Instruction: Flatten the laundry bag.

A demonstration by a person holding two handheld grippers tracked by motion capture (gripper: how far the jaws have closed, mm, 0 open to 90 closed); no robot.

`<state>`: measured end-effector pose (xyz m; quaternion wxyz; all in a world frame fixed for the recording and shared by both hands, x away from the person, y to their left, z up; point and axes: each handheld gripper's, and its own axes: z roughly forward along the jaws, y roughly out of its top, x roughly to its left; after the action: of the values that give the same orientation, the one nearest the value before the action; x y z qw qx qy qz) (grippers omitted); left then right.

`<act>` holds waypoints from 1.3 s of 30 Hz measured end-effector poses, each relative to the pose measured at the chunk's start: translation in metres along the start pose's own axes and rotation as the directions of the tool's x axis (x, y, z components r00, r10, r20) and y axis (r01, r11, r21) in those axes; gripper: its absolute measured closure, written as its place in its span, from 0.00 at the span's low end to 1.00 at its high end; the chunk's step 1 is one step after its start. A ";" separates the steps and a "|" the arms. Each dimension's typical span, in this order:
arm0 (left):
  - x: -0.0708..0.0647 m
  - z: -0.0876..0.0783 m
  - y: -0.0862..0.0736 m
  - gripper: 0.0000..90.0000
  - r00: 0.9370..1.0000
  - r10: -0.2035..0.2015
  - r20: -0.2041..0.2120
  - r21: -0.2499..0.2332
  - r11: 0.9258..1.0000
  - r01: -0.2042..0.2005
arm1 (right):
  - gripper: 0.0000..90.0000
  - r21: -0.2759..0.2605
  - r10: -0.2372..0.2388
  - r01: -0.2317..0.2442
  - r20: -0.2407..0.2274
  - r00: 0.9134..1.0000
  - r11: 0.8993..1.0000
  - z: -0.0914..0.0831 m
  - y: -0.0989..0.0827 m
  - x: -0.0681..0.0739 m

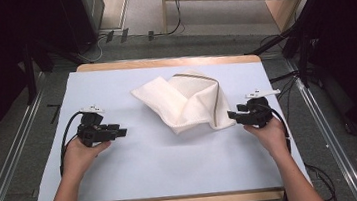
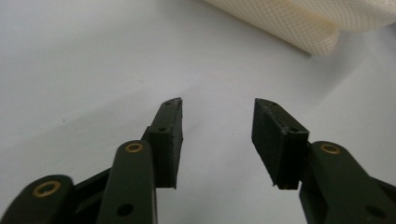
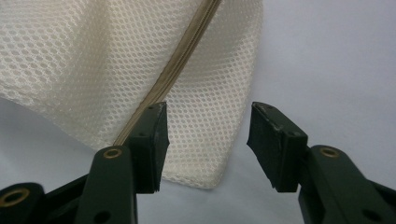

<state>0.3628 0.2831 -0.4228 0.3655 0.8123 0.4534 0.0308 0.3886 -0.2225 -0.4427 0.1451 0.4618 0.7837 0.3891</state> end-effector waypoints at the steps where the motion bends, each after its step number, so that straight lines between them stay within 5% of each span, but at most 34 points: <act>1: 0.001 0.000 0.000 0.55 1.000 -0.006 0.003 0.002 1.000 0.006 | 0.58 0.005 0.002 -0.002 0.003 1.000 1.000 -0.001 0.001 0.001; 11: -0.002 0.004 0.003 0.46 0.999 -0.035 0.017 -0.005 0.999 0.035 | 0.59 0.003 0.016 -0.016 -0.015 1.000 1.000 -0.005 0.002 0.006; 39: -0.014 0.021 0.022 0.43 0.999 0.020 0.038 -0.009 1.000 -0.019 | 0.58 0.042 0.013 -0.012 -0.026 1.000 0.999 -0.010 -0.013 0.010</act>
<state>0.3780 0.2541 -0.4207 0.3775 0.8155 0.4383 0.0208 0.3701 -0.2221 -0.4444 0.1226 0.4643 0.7908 0.3795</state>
